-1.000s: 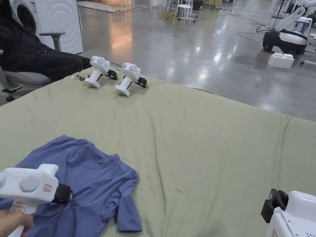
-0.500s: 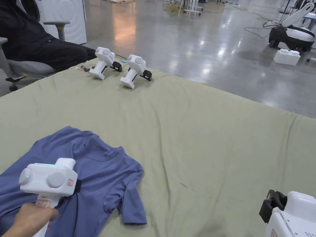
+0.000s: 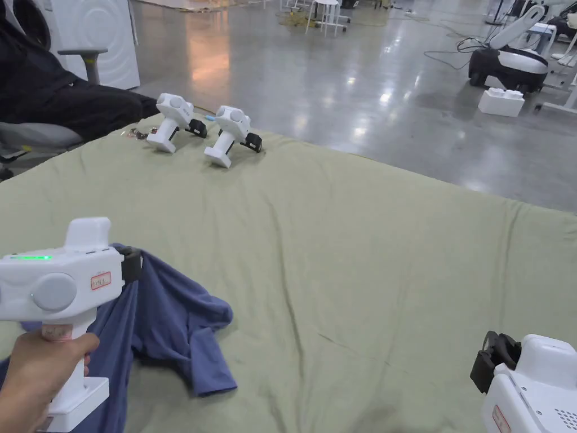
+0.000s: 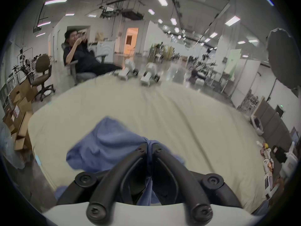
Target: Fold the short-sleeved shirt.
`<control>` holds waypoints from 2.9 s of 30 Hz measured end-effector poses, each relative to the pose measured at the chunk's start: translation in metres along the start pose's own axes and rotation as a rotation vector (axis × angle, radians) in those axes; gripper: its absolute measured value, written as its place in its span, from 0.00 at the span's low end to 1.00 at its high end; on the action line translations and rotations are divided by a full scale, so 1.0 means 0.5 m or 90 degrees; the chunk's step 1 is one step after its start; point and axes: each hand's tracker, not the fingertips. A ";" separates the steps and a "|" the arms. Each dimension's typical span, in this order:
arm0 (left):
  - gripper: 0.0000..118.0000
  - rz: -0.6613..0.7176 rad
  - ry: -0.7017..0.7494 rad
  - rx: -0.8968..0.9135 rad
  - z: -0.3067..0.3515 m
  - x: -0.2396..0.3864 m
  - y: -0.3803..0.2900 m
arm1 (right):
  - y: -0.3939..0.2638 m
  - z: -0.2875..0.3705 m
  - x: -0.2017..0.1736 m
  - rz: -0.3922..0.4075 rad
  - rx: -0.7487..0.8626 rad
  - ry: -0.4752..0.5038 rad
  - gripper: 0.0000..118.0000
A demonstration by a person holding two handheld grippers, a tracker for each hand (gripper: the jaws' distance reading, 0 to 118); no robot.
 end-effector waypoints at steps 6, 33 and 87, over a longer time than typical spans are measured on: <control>0.06 -0.078 -0.114 0.103 0.066 0.135 0.142 | 0.030 0.020 0.027 -0.019 0.030 -0.013 0.12; 0.06 -0.284 -0.473 -0.158 0.019 0.874 -0.314 | -0.023 0.197 0.329 -0.077 0.062 -0.170 0.12; 0.62 -0.104 -0.149 -0.272 -0.345 0.456 -0.070 | 0.003 0.061 0.166 0.004 0.049 -0.092 0.12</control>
